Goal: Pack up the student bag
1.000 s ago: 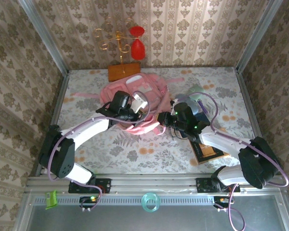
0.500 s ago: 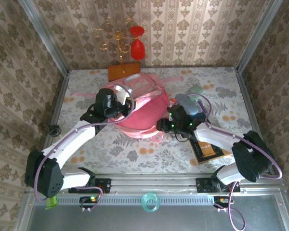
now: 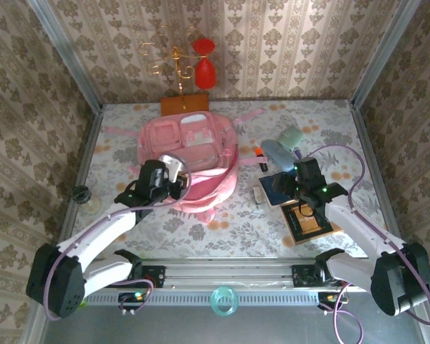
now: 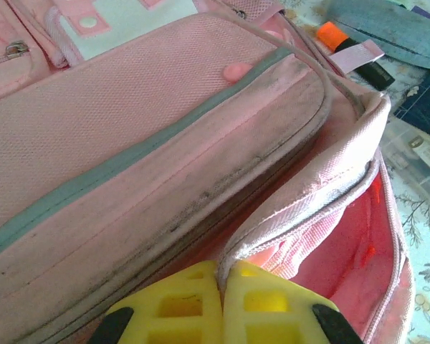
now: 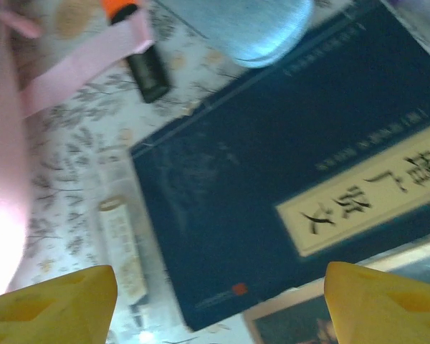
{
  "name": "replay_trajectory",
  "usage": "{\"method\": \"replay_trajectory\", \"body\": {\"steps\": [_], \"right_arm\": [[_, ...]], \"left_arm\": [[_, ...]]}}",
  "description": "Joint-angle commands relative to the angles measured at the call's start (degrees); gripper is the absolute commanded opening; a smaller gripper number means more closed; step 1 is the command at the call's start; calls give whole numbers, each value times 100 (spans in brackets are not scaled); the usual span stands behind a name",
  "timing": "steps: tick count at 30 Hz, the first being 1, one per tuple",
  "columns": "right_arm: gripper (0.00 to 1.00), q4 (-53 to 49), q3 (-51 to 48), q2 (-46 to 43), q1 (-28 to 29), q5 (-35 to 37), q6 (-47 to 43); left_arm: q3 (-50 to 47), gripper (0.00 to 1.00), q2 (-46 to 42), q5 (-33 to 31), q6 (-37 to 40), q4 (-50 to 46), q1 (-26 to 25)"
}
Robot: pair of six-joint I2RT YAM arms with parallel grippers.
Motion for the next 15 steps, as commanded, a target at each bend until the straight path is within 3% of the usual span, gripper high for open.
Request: {"method": "replay_trajectory", "body": {"steps": [1, 2, 5, 6, 7, 10, 15], "right_arm": [[78, -63, -105, 41, -21, 100, 220], [78, -119, -136, 81, -22, 199, 301], [79, -327, -222, 23, -98, 419, 341], [80, -371, -262, -47, -161, 495, 325], [80, -360, -299, -101, -248, 498, 310], [81, -182, -405, -134, -597, 173, 384], [82, 313, -402, 277, -883, -287, 422]], "left_arm": [[77, 41, -183, 34, -116, 411, 31], [183, 59, -91, 103, -121, 359, 18], [427, 76, 54, 165, -345, 466, -162], [461, 89, 100, 161, -426, 729, -308], [519, 96, 194, 141, -500, 939, -467], [1243, 97, 1053, 479, -663, 1116, -944], [3159, 79, 3239, 1099, -711, 258, -1663]]}}
